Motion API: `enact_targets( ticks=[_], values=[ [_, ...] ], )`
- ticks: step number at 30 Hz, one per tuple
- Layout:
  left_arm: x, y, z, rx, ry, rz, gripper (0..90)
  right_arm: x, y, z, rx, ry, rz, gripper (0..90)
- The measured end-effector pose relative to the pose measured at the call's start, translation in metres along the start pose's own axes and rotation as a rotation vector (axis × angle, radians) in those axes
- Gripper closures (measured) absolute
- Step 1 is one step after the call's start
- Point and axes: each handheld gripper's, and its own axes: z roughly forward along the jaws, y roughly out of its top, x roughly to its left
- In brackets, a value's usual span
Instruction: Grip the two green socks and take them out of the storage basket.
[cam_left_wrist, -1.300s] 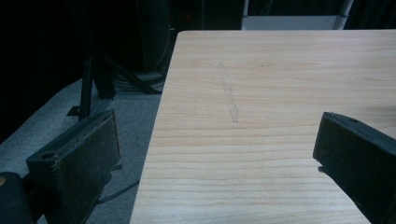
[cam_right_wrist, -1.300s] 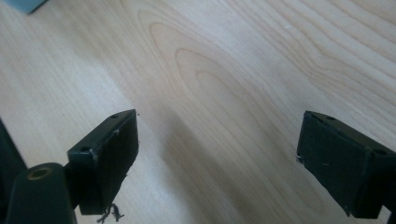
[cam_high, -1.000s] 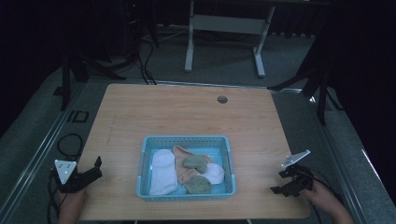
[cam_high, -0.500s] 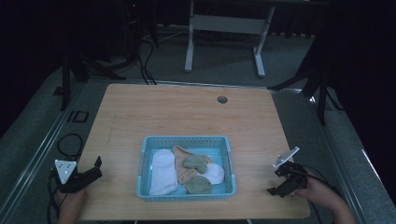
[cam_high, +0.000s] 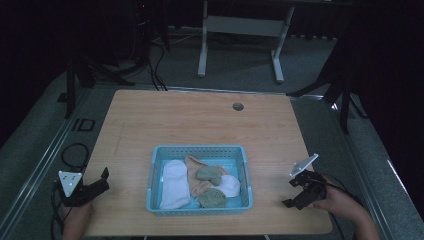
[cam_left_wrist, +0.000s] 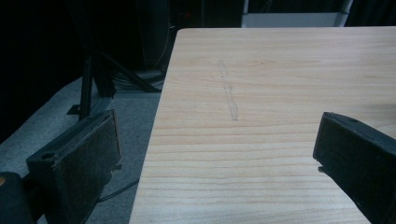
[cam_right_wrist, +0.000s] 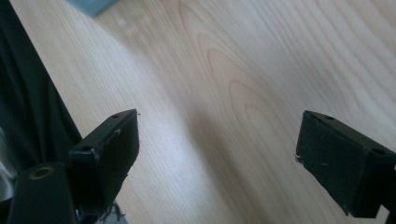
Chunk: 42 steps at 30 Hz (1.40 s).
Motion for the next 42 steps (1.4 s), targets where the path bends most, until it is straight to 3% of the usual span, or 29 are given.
enact_targets(
  ticks=[21, 24, 32, 34, 38, 42],
  values=[
    [0.0, 0.0, 0.0, 0.0, -0.003, -0.001, 0.3, 0.019, 0.048, -0.022, -0.008, -0.022, -0.111, 14.6],
    [0.0, 0.0, 0.0, 0.001, -0.003, -0.001, 0.4, 0.024, 0.063, -0.028, 0.003, -0.011, -0.129, 14.7],
    [0.0, 0.0, 0.0, 0.001, -0.005, -0.001, 0.3, 0.032, 0.079, -0.032, 0.0, -0.003, -0.161, 16.0],
    [0.0, 0.0, 0.0, 0.001, -0.006, -0.002, 0.3, 0.039, 0.091, -0.032, -0.002, -0.001, -0.197, 16.0],
    [0.0, 0.0, 0.001, 0.001, -0.008, -0.004, 0.3, 0.042, 0.097, -0.031, -0.004, 0.002, -0.209, 16.0],
    [0.0, 0.0, 0.001, -0.001, -0.007, -0.003, 0.3, 0.05, 0.111, -0.028, -0.017, 0.025, -0.25, 16.0]
  ],
)
